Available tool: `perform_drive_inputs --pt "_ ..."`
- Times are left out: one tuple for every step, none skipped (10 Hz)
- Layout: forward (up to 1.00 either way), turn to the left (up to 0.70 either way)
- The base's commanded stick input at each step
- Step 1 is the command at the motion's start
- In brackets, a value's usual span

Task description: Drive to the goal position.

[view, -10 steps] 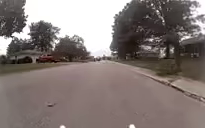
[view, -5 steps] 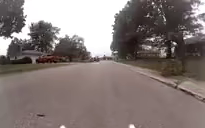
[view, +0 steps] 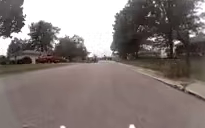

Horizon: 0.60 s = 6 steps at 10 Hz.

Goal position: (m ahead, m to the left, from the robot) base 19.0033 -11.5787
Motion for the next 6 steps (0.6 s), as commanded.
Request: perform_drive_inputs --pt "0.50 0.00" --pt "0.50 0.00" --pt "0.50 0.00" --pt "0.50 0.00" --pt "0.50 0.00" --pt "0.50 0.00"
